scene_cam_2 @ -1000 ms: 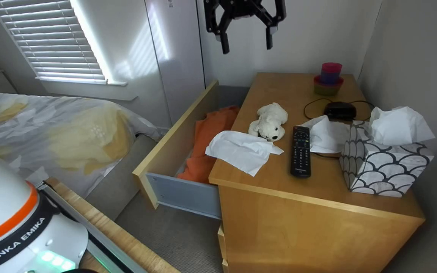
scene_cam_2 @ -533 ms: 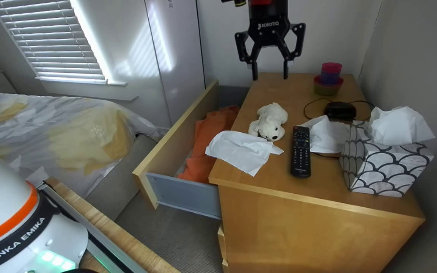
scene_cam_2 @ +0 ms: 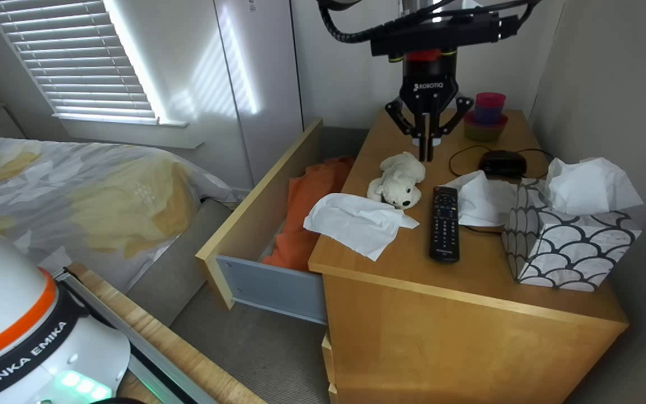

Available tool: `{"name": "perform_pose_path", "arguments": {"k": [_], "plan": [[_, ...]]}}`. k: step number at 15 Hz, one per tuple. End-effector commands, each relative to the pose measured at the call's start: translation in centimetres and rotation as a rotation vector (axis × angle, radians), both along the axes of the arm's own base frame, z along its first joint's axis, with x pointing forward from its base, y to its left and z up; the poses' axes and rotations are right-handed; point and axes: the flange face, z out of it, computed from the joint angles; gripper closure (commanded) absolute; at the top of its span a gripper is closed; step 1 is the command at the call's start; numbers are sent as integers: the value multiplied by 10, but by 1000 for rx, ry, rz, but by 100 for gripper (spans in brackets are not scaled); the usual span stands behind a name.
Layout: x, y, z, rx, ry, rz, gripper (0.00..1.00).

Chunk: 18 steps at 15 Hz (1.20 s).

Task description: Press a button on the black remote

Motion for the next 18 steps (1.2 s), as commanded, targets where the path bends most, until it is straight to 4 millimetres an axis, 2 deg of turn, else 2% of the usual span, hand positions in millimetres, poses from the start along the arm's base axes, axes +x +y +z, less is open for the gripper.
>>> {"name": "perform_pose_path", "arguments": {"k": [1, 2, 5, 8, 14, 18], "plan": [[12, -7, -28, 0, 26, -2, 100], [4, -2, -16, 4, 23, -1, 99], [9, -4, -28, 5, 38, 0, 99], [11, -5, -26, 2, 34, 0, 100], [29, -2, -60, -10, 85, 38, 100], [41, -9, -84, -37, 133, 61, 100]]}}
